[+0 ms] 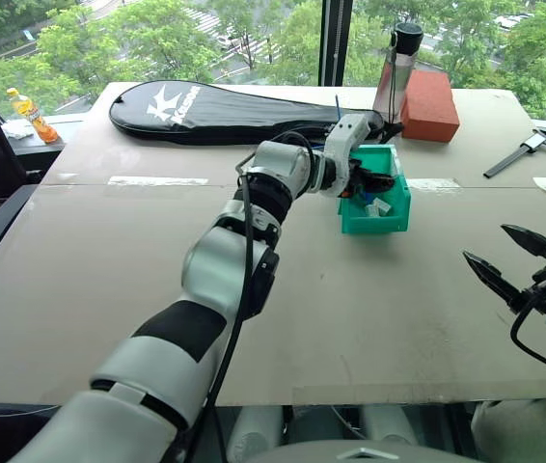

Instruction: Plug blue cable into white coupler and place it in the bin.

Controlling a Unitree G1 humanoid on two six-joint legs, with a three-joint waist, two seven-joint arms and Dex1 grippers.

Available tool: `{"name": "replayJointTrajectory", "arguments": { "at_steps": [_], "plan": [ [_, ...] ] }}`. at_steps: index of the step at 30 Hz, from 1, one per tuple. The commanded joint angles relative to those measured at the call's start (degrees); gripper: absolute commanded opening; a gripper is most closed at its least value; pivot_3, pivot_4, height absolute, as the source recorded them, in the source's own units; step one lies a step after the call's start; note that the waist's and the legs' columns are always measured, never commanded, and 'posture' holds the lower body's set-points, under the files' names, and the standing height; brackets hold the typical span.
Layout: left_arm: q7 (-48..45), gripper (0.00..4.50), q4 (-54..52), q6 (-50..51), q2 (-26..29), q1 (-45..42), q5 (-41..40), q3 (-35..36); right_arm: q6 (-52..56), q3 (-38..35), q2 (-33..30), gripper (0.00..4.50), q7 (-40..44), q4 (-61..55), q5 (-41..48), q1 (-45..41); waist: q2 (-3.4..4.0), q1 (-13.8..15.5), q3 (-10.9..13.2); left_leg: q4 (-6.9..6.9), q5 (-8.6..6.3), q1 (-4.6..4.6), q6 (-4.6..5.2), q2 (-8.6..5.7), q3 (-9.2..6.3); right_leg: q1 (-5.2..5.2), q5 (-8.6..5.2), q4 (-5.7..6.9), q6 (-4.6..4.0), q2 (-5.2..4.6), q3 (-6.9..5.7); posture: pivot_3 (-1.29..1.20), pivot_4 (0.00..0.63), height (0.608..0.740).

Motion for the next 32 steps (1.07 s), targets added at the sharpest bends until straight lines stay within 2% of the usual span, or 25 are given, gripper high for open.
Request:
{"name": "replayJointTrajectory", "arguments": {
  "at_steps": [1, 4, 6, 10, 14, 17, 19, 23, 28, 32],
  "plan": [
    [-3.29, 4.42, -7.94, 5.73, 2.43, -0.12, -1.91, 1.37, -0.84, -1.45, -0.74, 3.37, -0.71, -1.34, 0.89, -0.59, 0.0, 0.01, 0.0, 0.0, 0.0, 0.0, 0.0, 0.01, -0.01, 0.0, -0.01, 0.01, 0.01, 0.0, 0.0, 0.0, 0.15, 0.74],
    [-3.56, 4.42, -34.94, 10.62, 6.73, 11.59, -7.89, 4.72, -0.53, -0.01, -1.16, 3.37, -0.76, -0.2, 1.54, -2.79, 0.08, -1.02, 0.05, -0.04, 0.0, 0.03, 0.0, 0.11, 0.09, -0.07, 0.04, 0.08, -0.06, 0.01, 0.13, 0.0, 0.15, 0.74],
    [-1.23, 4.42, -49.22, 4.54, 7.71, 20.64, -7.23, 4.84, -0.41, 1.11, -1.52, 3.37, -0.45, 0.95, 1.67, -4.08, 0.11, -1.3, 0.03, -0.1, 0.02, 0.1, -0.05, 0.18, 0.08, -0.08, 0.06, 0.1, -0.1, 0.0, 0.19, 0.0, 0.15, 0.74],
    [0.96, 4.42, -66.18, 1.62, 10.67, 34.18, -8.42, 7.05, -1.06, 4.06, -2.1, 3.37, 0.1, 4.41, 1.25, -7.71, 0.14, -0.93, 0.01, -0.09, 0.16, 0.14, -0.31, 0.17, 0.08, -0.05, 0.07, 0.11, -0.12, -0.05, 0.32, 0.0, 0.15, 0.74],
    [-2.51, 4.42, -79.14, -0.98, 16.0, 49.13, -12.35, 10.0, -1.33, 4.96, -2.79, 3.37, 1.92, 7.44, 2.23, -8.93, 0.13, -0.68, 0.02, -0.08, 0.15, 0.29, -0.29, 0.14, 0.17, 0.08, 0.07, 0.14, -0.14, -0.09, 0.41, 0.0, 0.15, 0.74],
    [-8.12, 4.42, -84.68, -5.9, 22.57, 61.08, -12.61, 10.43, -2.16, 4.32, -3.8, 3.37, 4.47, 9.17, 2.08, -6.77, 0.18, -0.08, -0.01, -0.15, 0.05, 0.44, -0.12, 0.14, 0.25, 0.17, -0.01, 0.11, -0.26, -0.07, 0.37, 0.0, 0.15, 0.74],
    [-9.3, 4.42, -87.32, -5.97, 24.92, 67.6, -15.41, 13.37, -2.58, 3.39, -4.34, 3.37, 5.84, 9.97, 2.3, -4.9, 0.18, 0.23, 0.0, -0.23, 0.01, 0.7, -0.07, 0.14, 0.26, 0.4, -0.08, 0.03, -0.35, -0.08, 0.34, 0.0, 0.15, 0.74],
    [-11.46, 4.42, -88.8, -10.54, 29.5, 78.36, -15.18, 17.05, -3.41, 0.86, -5.76, 3.37, 8.63, 10.55, 2.52, -0.53, 0.15, 0.33, 0.01, -0.17, -0.04, 0.85, 0.03, 0.14, 0.24, 0.58, -0.09, 0.02, -0.34, -0.17, 0.28, 0.0, 0.15, 0.74],
    [-11.96, 4.42, -87.01, -13.89, 32.76, 84.87, -15.27, 20.17, -3.66, -2.93, -7.7, 3.37, 11.99, 10.7, 2.4, 5.77, 0.16, 0.19, 0.0, -0.15, -0.06, 1.01, 0.04, 0.17, 0.2, 0.73, -0.21, 0.02, -0.15, -0.23, 0.22, 0.0, 0.15, 0.74],
    [-12.96, 4.42, -85.47, -15.73, 33.94, 85.52, -16.29, 20.78, -4.48, -3.49, -8.05, 3.37, 13.21, 11.53, 1.97, 7.57, 0.16, 0.11, 0.0, -0.15, -0.06, 1.01, 0.03, 0.19, 0.2, 0.72, -0.22, 0.01, -0.14, -0.23, 0.21, 0.0, 0.15, 0.74]
  ]
}}
